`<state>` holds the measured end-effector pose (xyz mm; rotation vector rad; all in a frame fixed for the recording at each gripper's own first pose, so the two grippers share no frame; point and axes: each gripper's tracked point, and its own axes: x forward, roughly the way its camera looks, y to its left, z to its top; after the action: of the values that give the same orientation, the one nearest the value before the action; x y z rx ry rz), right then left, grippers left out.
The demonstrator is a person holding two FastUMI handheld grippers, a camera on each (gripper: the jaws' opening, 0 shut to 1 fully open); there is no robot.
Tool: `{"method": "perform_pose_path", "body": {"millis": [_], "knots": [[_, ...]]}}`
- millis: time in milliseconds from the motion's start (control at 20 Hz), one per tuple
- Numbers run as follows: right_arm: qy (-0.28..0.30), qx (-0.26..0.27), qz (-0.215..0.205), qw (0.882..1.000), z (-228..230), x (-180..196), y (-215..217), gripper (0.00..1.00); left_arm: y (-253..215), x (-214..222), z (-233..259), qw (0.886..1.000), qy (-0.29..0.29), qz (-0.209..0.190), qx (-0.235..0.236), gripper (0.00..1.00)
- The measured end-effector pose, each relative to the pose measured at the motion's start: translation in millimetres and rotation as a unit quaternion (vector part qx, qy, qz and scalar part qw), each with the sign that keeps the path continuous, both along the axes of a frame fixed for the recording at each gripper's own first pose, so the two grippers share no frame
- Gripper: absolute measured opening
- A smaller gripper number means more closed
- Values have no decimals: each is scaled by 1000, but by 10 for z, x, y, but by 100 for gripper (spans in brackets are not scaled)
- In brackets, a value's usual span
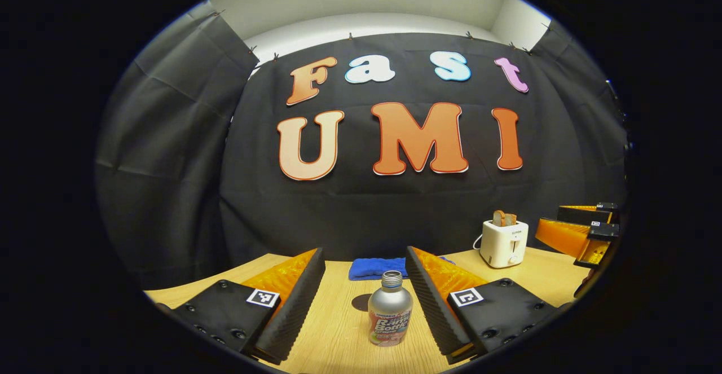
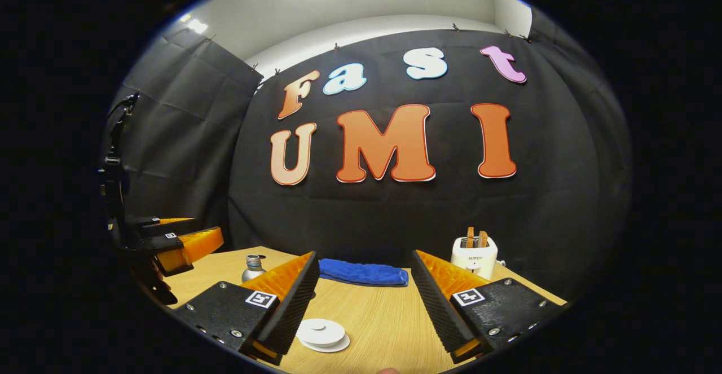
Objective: Open the teacup lid with one hand, grasp the water bottle and pour water into the teacup with the other hand; after pouring, place the water bottle on the coaster and then close the teacup lid.
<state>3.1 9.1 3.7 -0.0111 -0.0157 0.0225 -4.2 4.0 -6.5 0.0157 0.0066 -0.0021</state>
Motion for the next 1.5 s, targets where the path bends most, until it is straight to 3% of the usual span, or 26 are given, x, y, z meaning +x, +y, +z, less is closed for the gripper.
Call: {"method": "perform_pose_path", "body": {"millis": [100, 150, 450, 500, 600, 650, 700, 850, 1000, 1150, 1200, 1500], "knots": [[4, -4, 0, 1000, -30, 8, -1, 98, -32, -2, -27, 1000, 2, -5, -1, 99], [6, -5, 1, 1000, -55, 1, 6, 98, -58, 0, -56, 1000, 4, -9, -3, 94], [21, -7, 14, 1000, -203, 39, 123, 98, -174, 50, -347, 999, 29, -24, -2, 94], [27, -8, 18, 999, -266, 48, 147, 97, -193, 69, -405, 999, 34, -28, -6, 89], [42, -9, 25, 999, -397, 67, 199, 98, -236, 77, -523, 998, 44, -36, -12, 99], [49, -10, 30, 998, -469, 80, 240, 98, -250, 101, -569, 998, 47, -40, -13, 90], [56, -11, 34, 998, -533, 88, 272, 98, -261, 123, -648, 998, 53, -42, -13, 95], [82, -14, 47, 995, -744, 104, 347, 98, -292, 193, -880, 996, 74, -49, -10, 90], [104, -14, 59, 993, -909, 128, 418, 97, -351, 285, -1125, 993, 100, -55, -19, 99], [132, -12, 62, 989, -1124, 173, 440, 95, -406, 366, -1355, 990, 125, -58, -15, 90], [140, -12, 63, 988, -1176, 184, 444, 95, -410, 392, -1396, 990, 126, -57, -11, 95], [165, -16, 78, 983, -1375, 235, 540, 95, -413, 524, -1740, 985, 161, -65, -12, 95]]}}
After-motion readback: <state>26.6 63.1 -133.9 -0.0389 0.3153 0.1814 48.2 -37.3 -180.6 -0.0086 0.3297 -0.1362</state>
